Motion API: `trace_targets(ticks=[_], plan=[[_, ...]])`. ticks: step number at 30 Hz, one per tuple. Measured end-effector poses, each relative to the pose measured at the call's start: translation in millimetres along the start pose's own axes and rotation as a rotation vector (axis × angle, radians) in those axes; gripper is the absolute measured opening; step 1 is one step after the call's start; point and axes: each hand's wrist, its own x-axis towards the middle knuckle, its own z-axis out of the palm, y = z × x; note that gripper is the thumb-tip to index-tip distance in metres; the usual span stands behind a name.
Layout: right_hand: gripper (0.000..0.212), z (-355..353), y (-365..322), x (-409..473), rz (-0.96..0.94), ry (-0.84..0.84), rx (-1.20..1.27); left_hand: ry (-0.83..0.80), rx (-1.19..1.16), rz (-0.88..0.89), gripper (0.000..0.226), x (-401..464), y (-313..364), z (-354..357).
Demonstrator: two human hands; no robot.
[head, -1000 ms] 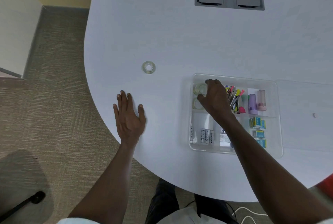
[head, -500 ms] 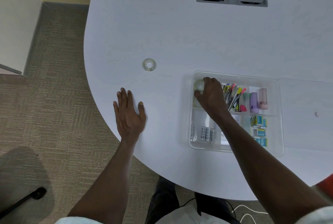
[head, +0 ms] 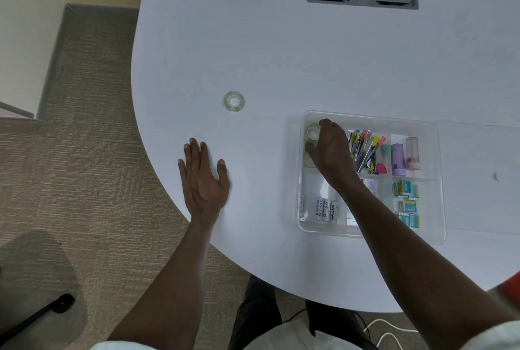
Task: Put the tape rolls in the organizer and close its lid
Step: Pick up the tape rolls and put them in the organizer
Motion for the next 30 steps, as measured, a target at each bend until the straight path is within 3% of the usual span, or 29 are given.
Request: trace_targets(ticks=[9, 13, 17, 21, 27, 30], plan=[[0.056, -11.4, -3.6, 2.6, 0.122, -0.035, 0.069, -0.013, -0.006, -0.007, 0.062, 0.0, 1.4, -2.3], [0.048, -28.5, -16.8, 0.8, 0.156, 0.125, 0.129, -0.014, -0.007, -0.013, 0.062, 0.3, 2.1, -2.6], [0.038, -34.5, -43.9, 11.6, 0.003, 0.214, 0.212, -0.002, -0.012, -0.014, 0.061, 0.4, 2.2, -2.2], [0.038, -19.1, -70.5, 40.0, -0.217, 0.085, 0.157, 0.004, -0.013, -0.017, 0.061, 0.0, 2.2, -1.9], [0.067, 29.2, -114.8, 82.4, -0.453, -0.252, -0.121, 0.010, -0.007, -0.026, 0.061, 1.4, -4.2, -3.1], [0.068, 42.6, -121.4, 92.2, -0.548, -0.334, -0.250, 0.013, -0.011, -0.016, 0.061, -0.6, -0.7, -2.3]])
